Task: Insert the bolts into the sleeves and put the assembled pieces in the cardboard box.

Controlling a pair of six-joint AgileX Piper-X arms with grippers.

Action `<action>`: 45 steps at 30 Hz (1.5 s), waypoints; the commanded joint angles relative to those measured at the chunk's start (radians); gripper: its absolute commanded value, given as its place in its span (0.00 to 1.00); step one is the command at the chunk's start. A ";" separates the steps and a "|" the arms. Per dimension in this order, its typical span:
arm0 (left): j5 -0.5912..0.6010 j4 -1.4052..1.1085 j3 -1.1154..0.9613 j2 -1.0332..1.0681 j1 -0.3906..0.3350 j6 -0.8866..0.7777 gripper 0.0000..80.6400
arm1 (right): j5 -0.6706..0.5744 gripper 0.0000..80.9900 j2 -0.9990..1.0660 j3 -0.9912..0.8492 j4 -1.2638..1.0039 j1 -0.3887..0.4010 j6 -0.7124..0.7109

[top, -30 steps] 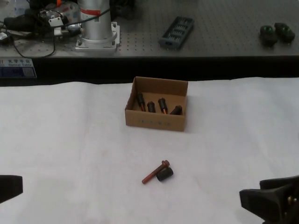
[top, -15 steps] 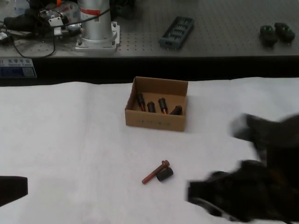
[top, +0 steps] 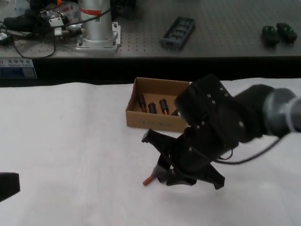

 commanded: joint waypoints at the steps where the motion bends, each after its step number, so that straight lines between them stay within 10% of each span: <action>1: 0.011 -0.011 -0.011 -0.019 0.003 0.004 0.01 | 0.004 0.36 0.003 -0.026 0.023 -0.010 0.012; 45: 0.003 -0.042 -0.011 -0.019 0.003 0.004 0.01 | 0.029 0.35 0.134 -0.075 -0.007 -0.005 0.148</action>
